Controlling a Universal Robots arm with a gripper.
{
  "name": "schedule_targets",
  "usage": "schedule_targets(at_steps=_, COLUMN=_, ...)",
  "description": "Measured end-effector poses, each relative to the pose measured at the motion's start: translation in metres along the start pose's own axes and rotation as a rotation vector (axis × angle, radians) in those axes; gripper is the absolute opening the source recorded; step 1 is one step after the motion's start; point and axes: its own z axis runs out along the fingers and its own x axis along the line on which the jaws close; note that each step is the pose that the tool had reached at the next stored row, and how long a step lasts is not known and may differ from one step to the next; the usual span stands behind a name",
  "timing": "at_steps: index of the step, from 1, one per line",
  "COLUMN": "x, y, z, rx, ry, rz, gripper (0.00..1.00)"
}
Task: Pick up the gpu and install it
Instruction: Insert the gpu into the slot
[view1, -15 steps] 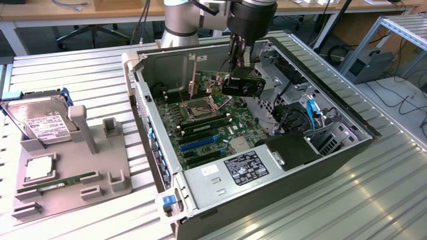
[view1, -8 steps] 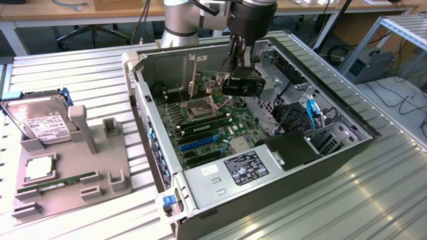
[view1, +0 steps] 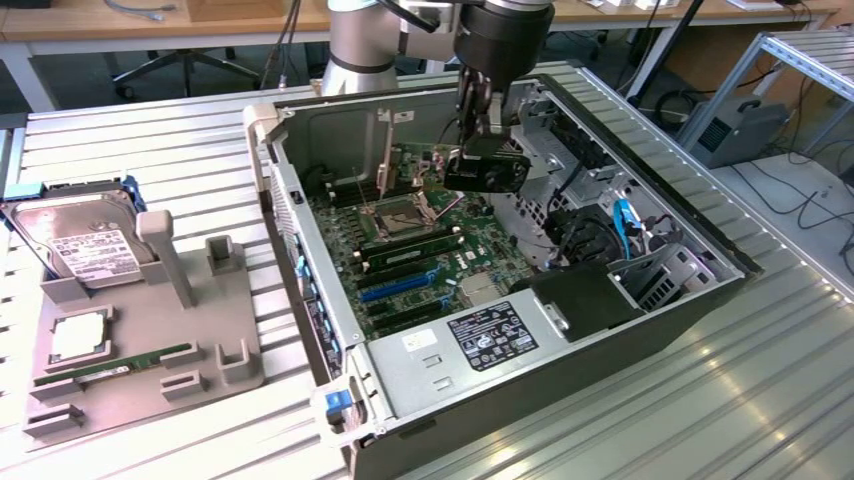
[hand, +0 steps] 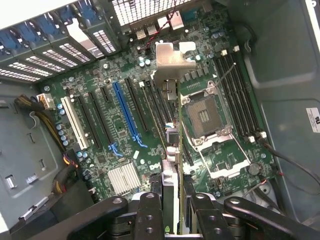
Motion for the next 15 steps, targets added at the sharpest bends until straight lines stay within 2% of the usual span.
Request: schedule_targets(at_steps=15, x=0.0000, y=0.0000, z=0.0001, rx=-0.0009, ry=-0.0003, rz=-0.030, gripper=0.27)
